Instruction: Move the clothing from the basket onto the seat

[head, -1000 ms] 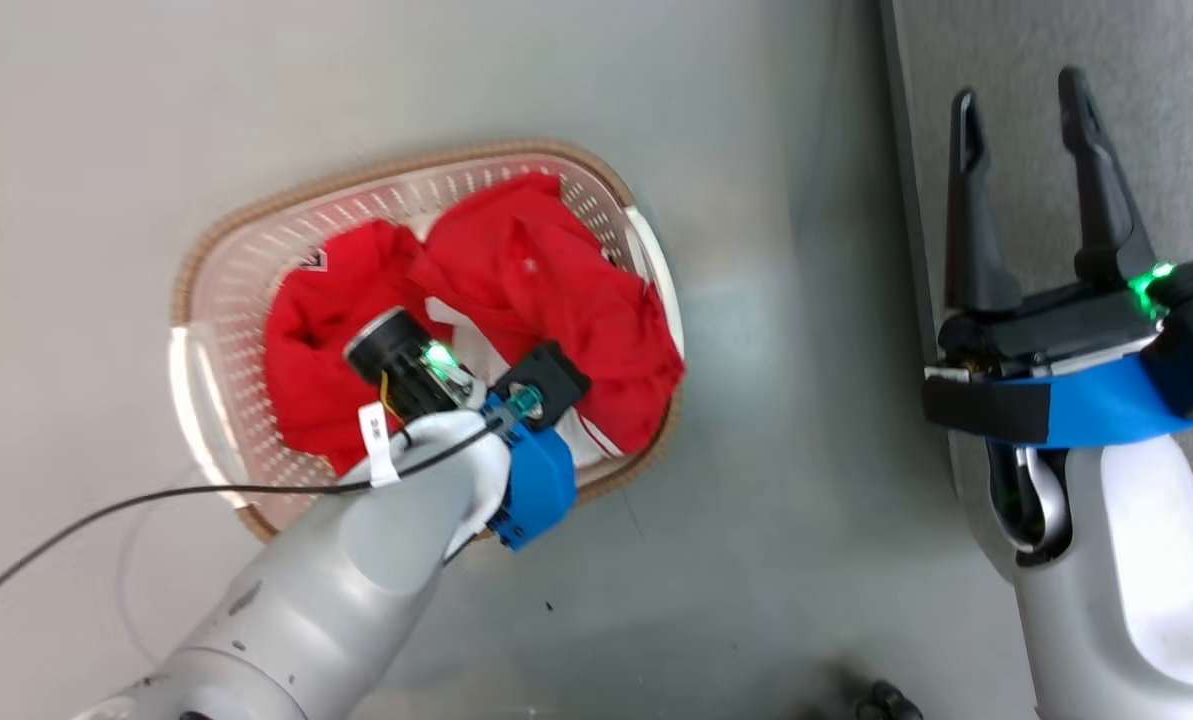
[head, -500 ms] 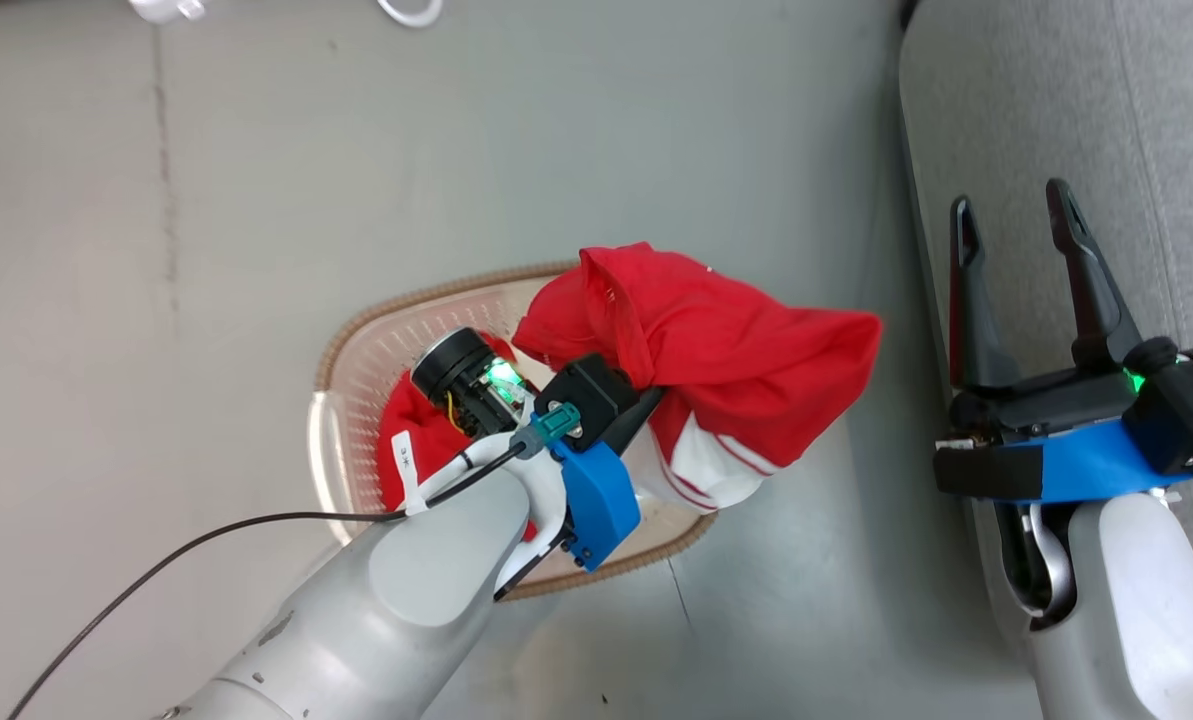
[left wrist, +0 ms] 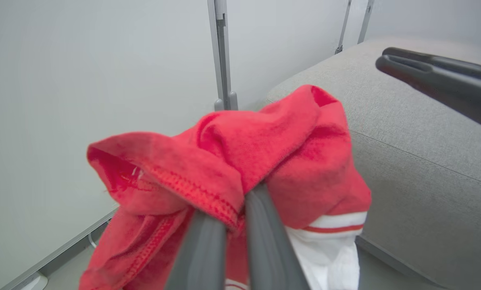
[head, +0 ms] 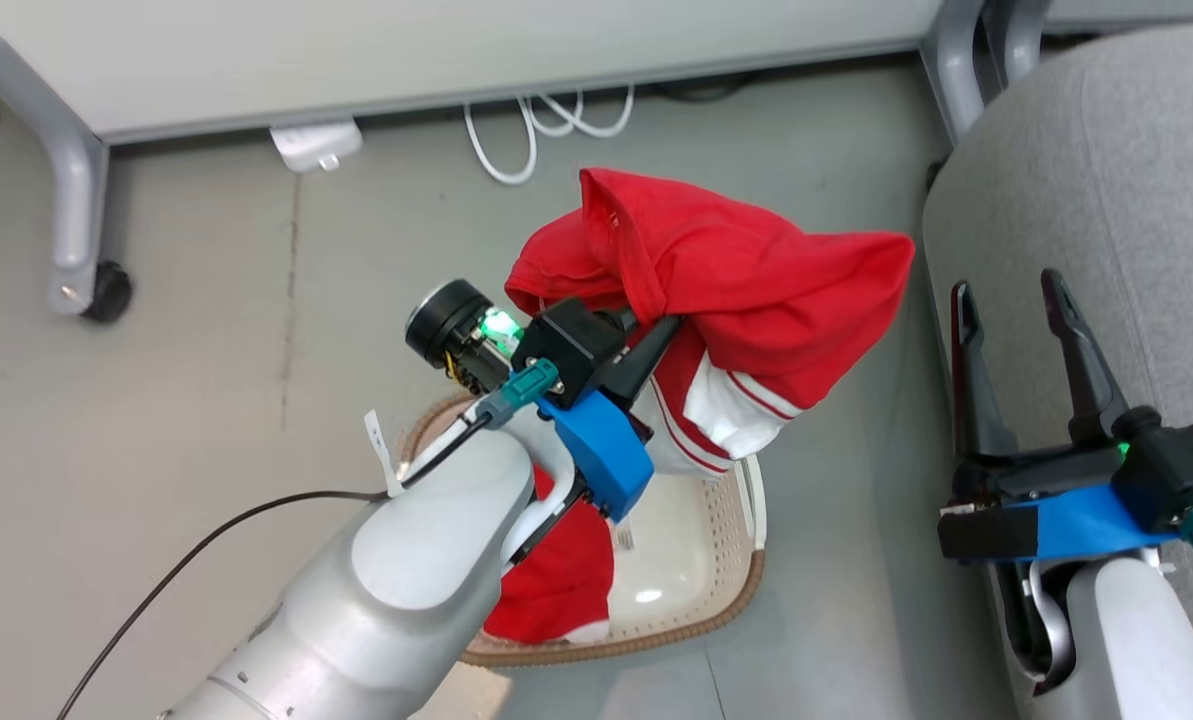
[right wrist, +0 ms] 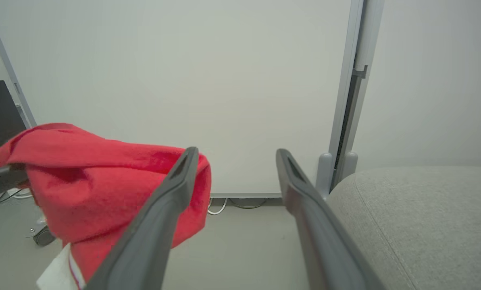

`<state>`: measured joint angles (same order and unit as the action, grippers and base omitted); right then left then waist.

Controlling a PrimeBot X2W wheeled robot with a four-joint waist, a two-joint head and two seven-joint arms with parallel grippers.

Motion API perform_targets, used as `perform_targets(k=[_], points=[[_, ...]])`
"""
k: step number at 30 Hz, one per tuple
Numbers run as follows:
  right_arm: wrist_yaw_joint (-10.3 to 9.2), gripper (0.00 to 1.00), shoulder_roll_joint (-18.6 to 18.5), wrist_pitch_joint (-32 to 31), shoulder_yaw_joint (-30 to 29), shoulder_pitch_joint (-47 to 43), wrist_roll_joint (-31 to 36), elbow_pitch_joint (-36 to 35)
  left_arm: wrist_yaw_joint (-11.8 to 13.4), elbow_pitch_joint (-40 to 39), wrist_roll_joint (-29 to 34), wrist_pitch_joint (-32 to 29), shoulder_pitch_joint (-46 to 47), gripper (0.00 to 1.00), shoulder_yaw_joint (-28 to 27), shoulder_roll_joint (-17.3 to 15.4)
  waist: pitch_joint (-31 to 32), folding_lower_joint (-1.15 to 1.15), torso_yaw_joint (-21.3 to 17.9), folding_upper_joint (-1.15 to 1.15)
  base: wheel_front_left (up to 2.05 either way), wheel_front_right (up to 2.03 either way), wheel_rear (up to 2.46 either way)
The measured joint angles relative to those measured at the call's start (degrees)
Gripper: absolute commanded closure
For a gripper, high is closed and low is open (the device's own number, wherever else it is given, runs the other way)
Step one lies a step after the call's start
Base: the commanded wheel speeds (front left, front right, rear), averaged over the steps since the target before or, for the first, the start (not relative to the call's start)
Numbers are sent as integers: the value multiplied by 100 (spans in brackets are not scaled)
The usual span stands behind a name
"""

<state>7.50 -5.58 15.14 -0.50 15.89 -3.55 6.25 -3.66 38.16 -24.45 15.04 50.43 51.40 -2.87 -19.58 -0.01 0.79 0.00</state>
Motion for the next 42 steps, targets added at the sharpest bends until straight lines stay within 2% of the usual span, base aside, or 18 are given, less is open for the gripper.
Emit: perform_targets(k=[11, 24, 33, 42], points=[[0, 0, 127, 0, -5, -422, 40, 100, -38, -371, 87, 1, 122, 100, -242, 2, 760, 0, 156, 0, 0, 0, 0], [0, 0, 209, 0, 20, -872, 54, 182, -15, -520, -157, 1, 346, 100, -111, 4, 1375, 1, 259, 0, 0, 0, 0], [0, 0, 233, 0, 333, -1034, 21, 176, 34, -547, -285, 1, 368, 100, 13, 4, 1459, 1, 313, 0, 0, 0, 0], [0, 0, 146, 0, 958, -1053, -82, 53, 100, -561, -360, 1, 374, 100, 68, 3, 1443, 1, 331, 0, 0, 0, 0]])
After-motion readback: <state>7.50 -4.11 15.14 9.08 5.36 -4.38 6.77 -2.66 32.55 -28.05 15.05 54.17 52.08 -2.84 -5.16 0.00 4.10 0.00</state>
